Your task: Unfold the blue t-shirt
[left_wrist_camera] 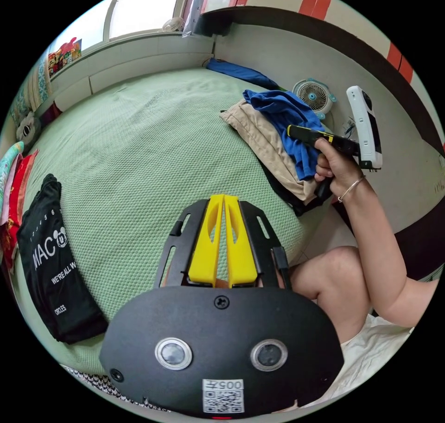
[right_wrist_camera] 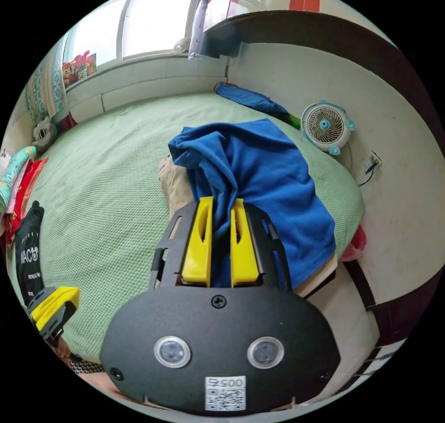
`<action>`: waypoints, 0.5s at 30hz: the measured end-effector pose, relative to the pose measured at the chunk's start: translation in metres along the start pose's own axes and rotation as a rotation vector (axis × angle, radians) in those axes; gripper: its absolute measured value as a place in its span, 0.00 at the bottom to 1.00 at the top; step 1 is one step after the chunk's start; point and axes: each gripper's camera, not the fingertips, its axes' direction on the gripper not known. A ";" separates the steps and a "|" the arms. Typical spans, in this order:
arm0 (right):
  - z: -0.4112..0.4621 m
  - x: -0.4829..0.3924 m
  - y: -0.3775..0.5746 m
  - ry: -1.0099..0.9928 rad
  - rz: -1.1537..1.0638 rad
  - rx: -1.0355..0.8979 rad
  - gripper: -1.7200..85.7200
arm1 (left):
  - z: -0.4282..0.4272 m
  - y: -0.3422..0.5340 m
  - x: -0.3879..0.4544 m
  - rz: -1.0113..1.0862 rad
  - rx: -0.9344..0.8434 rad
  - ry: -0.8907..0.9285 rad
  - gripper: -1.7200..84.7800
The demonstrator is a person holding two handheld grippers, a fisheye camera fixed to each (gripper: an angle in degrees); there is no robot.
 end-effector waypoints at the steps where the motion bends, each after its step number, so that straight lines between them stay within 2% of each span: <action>1: 0.000 -0.002 0.000 0.009 -0.004 0.001 0.07 | -0.001 0.000 -0.002 -0.006 0.001 0.005 0.02; 15: -0.002 -0.019 -0.003 0.029 -0.015 -0.002 0.10 | -0.010 0.004 -0.006 -0.004 -0.005 0.023 0.02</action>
